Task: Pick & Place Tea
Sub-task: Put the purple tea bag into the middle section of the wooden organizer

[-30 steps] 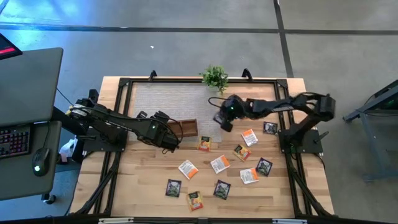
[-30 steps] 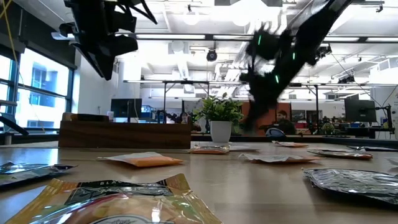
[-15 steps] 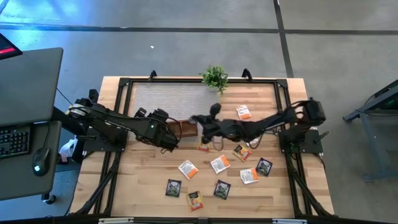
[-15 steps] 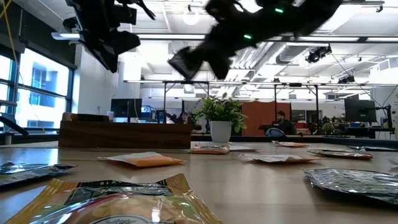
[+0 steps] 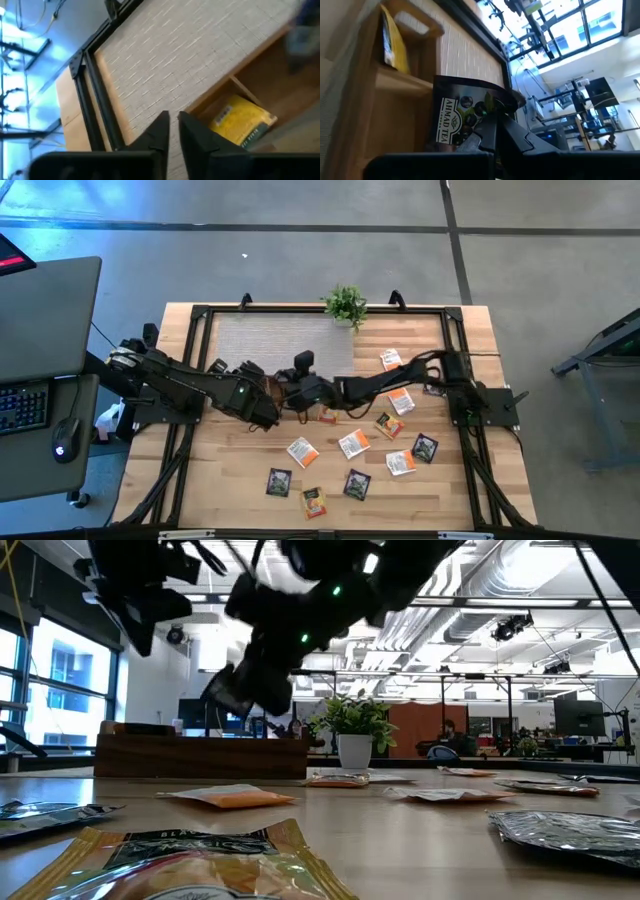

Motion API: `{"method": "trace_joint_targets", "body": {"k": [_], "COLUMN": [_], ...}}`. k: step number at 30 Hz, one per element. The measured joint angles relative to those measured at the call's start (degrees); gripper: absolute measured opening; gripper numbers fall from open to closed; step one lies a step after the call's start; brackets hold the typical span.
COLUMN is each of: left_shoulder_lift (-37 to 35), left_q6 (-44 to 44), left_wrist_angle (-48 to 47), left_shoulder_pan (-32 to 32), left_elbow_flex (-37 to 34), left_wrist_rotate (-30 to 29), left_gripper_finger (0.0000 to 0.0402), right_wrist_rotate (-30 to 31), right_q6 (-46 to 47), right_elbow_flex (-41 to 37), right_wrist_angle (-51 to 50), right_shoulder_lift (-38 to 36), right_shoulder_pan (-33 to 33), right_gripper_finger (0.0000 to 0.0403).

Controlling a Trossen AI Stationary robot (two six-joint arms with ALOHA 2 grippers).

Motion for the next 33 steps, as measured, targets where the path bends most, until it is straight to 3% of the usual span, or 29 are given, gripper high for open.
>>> {"method": "trace_joint_targets", "body": {"k": [8,11,13,21,28,33], "left_shoulder_lift": [-1.1,-1.1,-1.1,-0.8,-0.8,-0.8], "left_q6": [-7.2,-9.5,-10.3,-7.3,-7.3,-7.3], "left_wrist_angle": [0.0,0.1,0.9,19.2,32.6,35.9], "left_shoulder_pan": [-6.4,-8.4,-9.7,-13.1,-12.5,-10.4], "left_elbow_flex": [0.1,0.1,0.1,-6.5,-15.2,-18.1], "left_wrist_rotate": [-0.3,2.4,4.5,7.8,9.8,11.1], "left_gripper_finger": [0.0004,0.0003,0.0003,0.0001,0.0,0.0], "right_wrist_rotate": [-3.0,-6.3,-5.3,-3.2,-4.5,-4.1], "right_q6": [-2.2,-2.2,-2.8,-3.9,-3.5,-3.4], "right_elbow_flex": [3.8,3.8,3.8,3.8,3.8,3.8], "right_wrist_angle": [0.2,0.7,1.0,0.2,-0.1,-0.2], "right_shoulder_lift": [6.2,7.4,8.0,8.0,8.0,8.0], "right_shoulder_pan": [-0.2,-0.8,-1.2,-2.2,-1.8,-1.4], "right_gripper_finger": [0.0004,0.0008,0.001,0.0022,0.0081,0.0111]}}
